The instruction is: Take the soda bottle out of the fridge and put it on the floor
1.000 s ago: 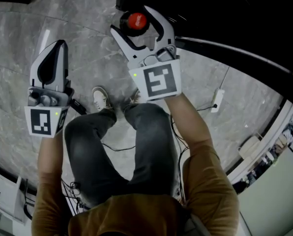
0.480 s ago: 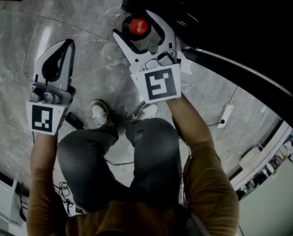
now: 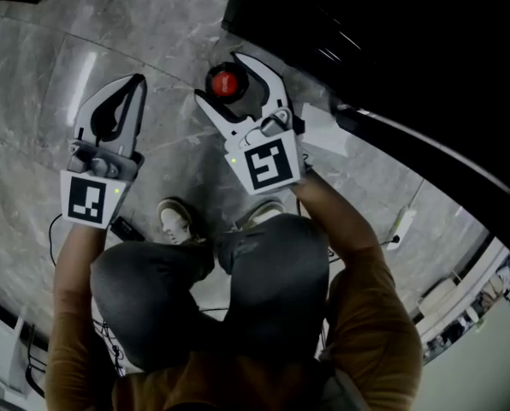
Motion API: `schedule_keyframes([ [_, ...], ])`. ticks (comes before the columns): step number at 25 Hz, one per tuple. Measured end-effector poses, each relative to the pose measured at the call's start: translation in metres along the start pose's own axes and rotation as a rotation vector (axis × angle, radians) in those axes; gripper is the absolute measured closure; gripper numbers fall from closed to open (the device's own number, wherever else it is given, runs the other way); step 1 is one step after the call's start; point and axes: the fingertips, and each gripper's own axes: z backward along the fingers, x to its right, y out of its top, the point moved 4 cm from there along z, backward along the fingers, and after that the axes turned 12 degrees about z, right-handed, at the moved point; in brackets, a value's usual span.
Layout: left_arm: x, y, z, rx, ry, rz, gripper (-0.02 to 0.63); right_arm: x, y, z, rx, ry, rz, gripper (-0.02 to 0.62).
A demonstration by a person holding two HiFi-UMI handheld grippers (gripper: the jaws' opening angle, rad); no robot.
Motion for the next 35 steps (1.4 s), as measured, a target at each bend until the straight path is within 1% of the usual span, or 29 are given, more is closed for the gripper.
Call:
schedule_keyframes([
  [3,-0.008,-0.019,0.002,-0.01,0.004,0.018,0.604,-0.01,-0.018,-0.015,-0.01,0.0,-0.022,0.289],
  [8,-0.018,-0.053,0.003,-0.027,0.042,0.041,0.604,-0.016,-0.039,-0.038,-0.001,-0.029,-0.047,0.288],
  [11,-0.018,-0.064,0.002,-0.054,0.055,0.047,0.604,-0.018,-0.051,-0.046,-0.011,-0.039,-0.055,0.288],
  [15,-0.016,-0.064,0.001,-0.073,0.064,0.059,0.604,-0.009,-0.065,-0.053,-0.042,-0.082,-0.076,0.288],
  [18,-0.015,-0.064,-0.001,-0.076,0.074,0.051,0.604,-0.008,-0.069,-0.054,-0.039,-0.111,-0.087,0.288],
  [21,-0.012,-0.064,0.0,-0.102,0.078,0.041,0.604,-0.014,-0.076,-0.058,-0.047,-0.107,-0.088,0.288],
  [25,-0.015,-0.06,0.016,-0.146,0.086,0.038,0.604,-0.02,-0.087,-0.064,-0.062,-0.1,-0.124,0.288],
  [29,-0.023,-0.052,0.028,-0.149,0.111,0.027,0.604,-0.025,-0.091,-0.068,-0.062,-0.11,-0.143,0.288],
  [35,-0.026,-0.056,0.034,-0.157,0.111,0.039,0.604,-0.035,-0.105,-0.075,-0.085,-0.097,-0.115,0.288],
])
